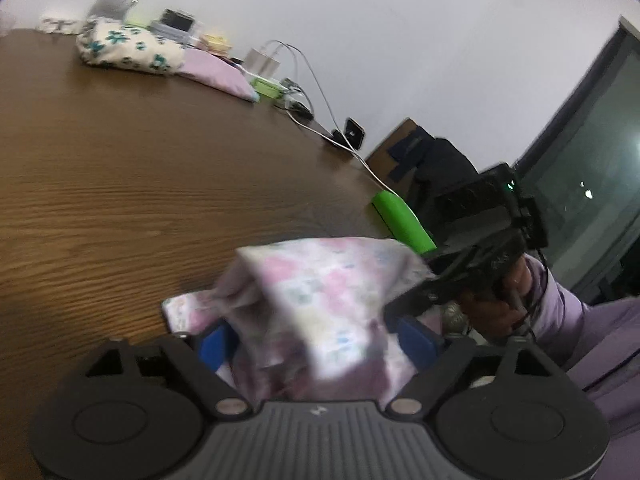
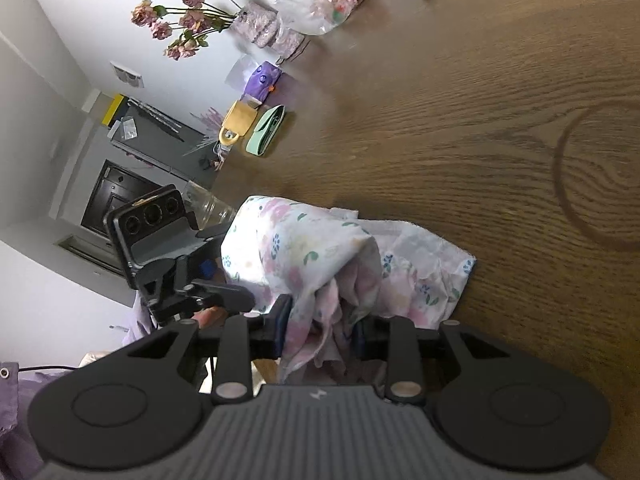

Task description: Fold clothes

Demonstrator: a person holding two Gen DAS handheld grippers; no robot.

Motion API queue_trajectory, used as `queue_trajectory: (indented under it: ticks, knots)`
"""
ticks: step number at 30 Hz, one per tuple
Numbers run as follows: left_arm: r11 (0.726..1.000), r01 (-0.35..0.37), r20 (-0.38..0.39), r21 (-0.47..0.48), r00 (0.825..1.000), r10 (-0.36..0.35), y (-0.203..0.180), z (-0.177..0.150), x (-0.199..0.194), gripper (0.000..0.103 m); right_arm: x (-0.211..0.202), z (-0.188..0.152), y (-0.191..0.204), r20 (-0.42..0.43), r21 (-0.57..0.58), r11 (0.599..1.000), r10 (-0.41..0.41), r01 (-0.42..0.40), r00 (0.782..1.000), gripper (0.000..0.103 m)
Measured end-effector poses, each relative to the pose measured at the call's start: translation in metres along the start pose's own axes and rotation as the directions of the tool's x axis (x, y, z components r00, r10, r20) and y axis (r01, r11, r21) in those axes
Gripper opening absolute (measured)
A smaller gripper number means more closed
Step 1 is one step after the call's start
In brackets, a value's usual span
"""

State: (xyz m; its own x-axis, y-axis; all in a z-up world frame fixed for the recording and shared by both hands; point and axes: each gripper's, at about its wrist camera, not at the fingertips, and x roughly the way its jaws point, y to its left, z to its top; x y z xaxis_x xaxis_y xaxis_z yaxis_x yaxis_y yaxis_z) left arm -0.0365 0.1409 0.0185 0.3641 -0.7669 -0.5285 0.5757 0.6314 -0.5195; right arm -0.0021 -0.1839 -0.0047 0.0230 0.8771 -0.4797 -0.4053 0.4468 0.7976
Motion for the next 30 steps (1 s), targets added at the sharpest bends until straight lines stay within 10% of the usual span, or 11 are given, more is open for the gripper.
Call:
queue_trajectory:
  ticks: [9,20,25,30]
  knots:
    - [0.948,-0.316,0.061,-0.040,0.946,0.318,-0.016,-0.013,-0.054,0.090,0.000,-0.001,0.005,0.017,-0.032,0.999,-0.024,0.024,1.000,0.031]
    - [0.977,-0.117,0.037,-0.176,0.991,0.125,0.015,-0.006,-0.019,0.086,0.007,0.006,0.014,-0.008,-0.079,0.995,-0.068,0.067,0.998,0.031]
    - [0.979,-0.077,0.013,-0.188,0.997,0.081,0.012,-0.005,-0.004,0.043,0.008,0.007,0.017,-0.007,-0.084,0.993,-0.080,0.079,0.997,0.031]
    - [0.963,-0.102,0.032,-0.250,0.993,0.113,0.013,-0.009,-0.003,0.037,0.002,0.000,0.032,0.071,-0.136,0.970,-0.192,0.200,0.979,0.043]
